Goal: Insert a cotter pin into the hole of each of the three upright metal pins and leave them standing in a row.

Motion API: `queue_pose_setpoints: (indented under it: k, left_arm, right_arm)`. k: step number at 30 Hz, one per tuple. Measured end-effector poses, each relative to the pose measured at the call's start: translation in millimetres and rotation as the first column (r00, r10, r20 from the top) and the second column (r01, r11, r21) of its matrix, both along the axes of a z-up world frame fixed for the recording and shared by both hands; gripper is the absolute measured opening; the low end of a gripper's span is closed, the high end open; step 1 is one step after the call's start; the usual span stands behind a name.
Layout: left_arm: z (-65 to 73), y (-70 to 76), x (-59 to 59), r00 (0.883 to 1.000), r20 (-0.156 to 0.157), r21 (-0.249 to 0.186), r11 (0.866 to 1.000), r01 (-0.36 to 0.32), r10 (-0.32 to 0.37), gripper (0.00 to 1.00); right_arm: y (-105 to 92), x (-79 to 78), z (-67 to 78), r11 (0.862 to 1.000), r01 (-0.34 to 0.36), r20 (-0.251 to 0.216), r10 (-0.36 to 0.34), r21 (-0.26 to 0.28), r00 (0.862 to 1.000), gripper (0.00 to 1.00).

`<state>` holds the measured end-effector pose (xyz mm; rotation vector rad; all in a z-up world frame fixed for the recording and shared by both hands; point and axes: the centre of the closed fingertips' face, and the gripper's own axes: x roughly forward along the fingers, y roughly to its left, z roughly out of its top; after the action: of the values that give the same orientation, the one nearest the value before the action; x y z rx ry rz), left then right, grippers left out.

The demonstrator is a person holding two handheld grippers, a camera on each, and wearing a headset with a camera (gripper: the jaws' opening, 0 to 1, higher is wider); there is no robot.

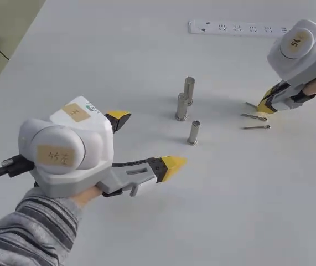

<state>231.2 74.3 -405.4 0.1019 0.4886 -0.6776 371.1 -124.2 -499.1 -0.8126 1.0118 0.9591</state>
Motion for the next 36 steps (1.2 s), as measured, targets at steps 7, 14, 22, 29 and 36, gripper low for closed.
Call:
queue_pose_setpoints:
  k: [7,14,22,29,36]
  left_arm:
    - [-0.7,-0.9,-0.8,1.0,-0.015,-0.015,1.0,-0.004,0.004,0.69]
    - [-2.6,-1.9,0.0,0.999,-0.034,0.002,1.0,0.01,-0.01,0.65]
    - [1.6,-10.8,4.5,0.999,-0.043,-0.003,1.0,0.027,-0.028,0.59]
    - [10.4,-24.0,6.9,0.997,-0.064,-0.056,0.998,0.032,-0.035,0.52]
    - [18.0,-36.7,6.7,0.994,-0.089,-0.115,0.992,0.054,-0.064,0.42]
  right_arm:
    - [2.0,-5.8,3.2,1.0,-0.023,0.014,0.023,0.009,1.0,0.0]
    - [6.7,-12.0,18.5,0.998,-0.055,0.119,0.05,0.037,0.992,0.0]
    - [30.7,-33.3,47.6,0.984,-0.131,0.198,0.105,0.124,0.975,0.0]
    - [58.3,-61.9,67.8,0.961,-0.226,0.241,0.184,0.16,0.953,0.0]
    - [80.1,-77.2,84.5,0.928,-0.315,0.307,0.247,0.198,0.919,0.0]
